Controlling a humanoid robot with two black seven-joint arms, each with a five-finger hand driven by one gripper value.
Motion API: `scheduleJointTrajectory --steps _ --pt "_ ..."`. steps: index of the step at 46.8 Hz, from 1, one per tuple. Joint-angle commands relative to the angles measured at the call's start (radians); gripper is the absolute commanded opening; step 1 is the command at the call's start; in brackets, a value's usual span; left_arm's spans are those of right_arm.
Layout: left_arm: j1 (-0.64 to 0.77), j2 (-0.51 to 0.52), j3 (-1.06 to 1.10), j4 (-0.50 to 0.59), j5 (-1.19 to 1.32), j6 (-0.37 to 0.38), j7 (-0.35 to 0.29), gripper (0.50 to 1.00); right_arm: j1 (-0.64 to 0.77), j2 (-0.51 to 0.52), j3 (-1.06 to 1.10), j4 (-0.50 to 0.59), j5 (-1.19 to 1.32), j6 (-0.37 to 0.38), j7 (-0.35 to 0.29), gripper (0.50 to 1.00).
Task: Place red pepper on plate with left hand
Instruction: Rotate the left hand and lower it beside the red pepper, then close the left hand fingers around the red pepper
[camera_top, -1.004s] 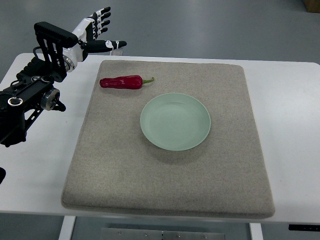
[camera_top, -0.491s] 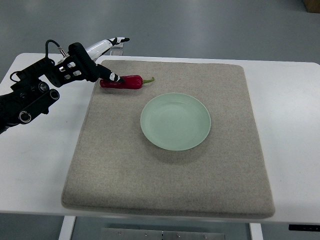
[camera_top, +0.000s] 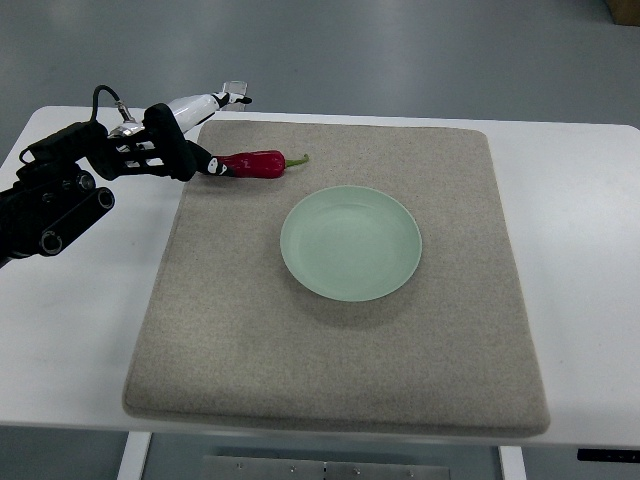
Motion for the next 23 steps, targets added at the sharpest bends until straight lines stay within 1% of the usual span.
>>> scheduleJointTrajectory --steps 1,4,11,13,16,19,23 --pt "0.001 -0.001 0.015 -0.002 0.005 0.017 -0.001 0.889 -0.001 0.000 0.000 0.000 -0.001 0.001 0.000 0.928" --pt "-0.001 -0.003 0.036 -0.002 0.008 0.025 -0.001 0.864 -0.001 0.000 0.000 0.000 0.000 -0.001 0.000 0.928" --pt "-0.001 -0.006 0.061 -0.002 0.009 0.052 0.001 0.849 -0.001 0.000 0.000 0.001 0.000 0.001 0.000 0.928" --pt "-0.001 -0.007 0.070 -0.002 0.009 0.054 0.001 0.821 0.000 0.000 0.000 0.001 -0.001 0.001 0.000 0.928" --pt "-0.001 -0.009 0.071 0.000 0.009 0.054 0.001 0.814 0.000 0.000 0.000 0.000 0.000 0.001 0.000 0.928" --pt "-0.001 -0.009 0.071 0.000 0.009 0.054 0.001 0.786 0.000 0.000 0.000 0.000 -0.001 0.001 -0.001 0.928" --pt "-0.001 -0.018 0.073 0.001 0.009 0.054 0.001 0.782 0.000 0.000 0.000 0.000 0.000 0.001 0.000 0.928"
